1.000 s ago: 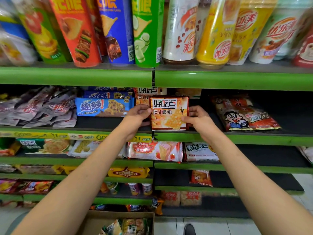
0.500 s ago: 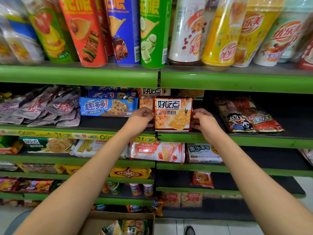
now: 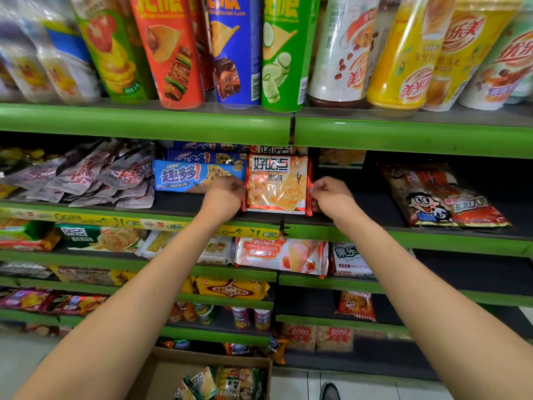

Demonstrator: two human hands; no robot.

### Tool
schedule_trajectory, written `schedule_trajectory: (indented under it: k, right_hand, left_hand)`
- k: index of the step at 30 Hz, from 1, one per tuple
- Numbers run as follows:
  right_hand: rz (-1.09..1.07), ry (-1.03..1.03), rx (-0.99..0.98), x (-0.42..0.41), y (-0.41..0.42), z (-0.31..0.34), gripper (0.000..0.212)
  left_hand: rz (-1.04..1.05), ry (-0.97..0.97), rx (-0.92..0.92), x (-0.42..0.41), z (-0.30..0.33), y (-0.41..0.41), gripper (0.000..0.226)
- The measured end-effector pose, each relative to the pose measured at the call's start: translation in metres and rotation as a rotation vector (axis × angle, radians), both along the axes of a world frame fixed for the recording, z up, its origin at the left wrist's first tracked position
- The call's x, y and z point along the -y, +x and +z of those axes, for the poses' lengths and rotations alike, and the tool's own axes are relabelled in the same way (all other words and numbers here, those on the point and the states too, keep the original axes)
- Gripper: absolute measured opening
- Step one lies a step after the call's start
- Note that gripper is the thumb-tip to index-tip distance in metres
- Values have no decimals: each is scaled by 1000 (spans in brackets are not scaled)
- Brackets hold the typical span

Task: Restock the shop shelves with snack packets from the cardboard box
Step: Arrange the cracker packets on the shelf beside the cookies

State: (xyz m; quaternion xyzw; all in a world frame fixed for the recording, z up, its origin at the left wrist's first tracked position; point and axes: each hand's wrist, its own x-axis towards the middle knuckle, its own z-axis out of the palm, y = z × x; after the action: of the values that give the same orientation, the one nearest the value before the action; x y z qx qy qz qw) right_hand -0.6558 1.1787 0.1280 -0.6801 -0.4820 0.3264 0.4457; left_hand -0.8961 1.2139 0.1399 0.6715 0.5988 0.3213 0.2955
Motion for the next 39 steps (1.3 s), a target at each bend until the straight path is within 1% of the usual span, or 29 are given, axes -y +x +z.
schedule_trajectory:
  k: [2,4,14,16,20,22,25,28,32,36,39]
  right_hand:
    - [-20,-22,18,-1,-5,0,19]
    - [-28,-30,27,0,-6,-1,17]
    - [12,-35,93,3,0,-3,10]
    - [19,-29,88,4,-1,-1,11]
    - [-15,36,53,16,-2,9,19]
    - [-18,74,43,27,-4,12,18]
    - [31,118,54,45,-11,18,13]
    - [97,149,70,62,-23,23,14]
    - [231,123,56,81,-40,21,14]
    - [363,48,-48,98,-53,0,12]
    - [433,-72,-76,116,-64,-41,21]
  left_hand:
    - [9,-8,-103,-4,6,2,26]
    - [10,-11,-147,-5,10,4,28]
    - [-26,-58,-58,7,6,-1,22]
    - [-21,-80,-39,8,7,-2,22]
    - [1,-92,34,11,9,-7,21]
    - [30,-67,79,15,9,-11,20]
    - [19,-57,178,29,11,-12,13]
    - [-37,-83,265,51,14,-10,14]
    - [-56,-116,326,86,13,-15,11]
    - [39,-179,433,125,-10,-36,13]
    - [175,-258,422,163,-53,-57,15]
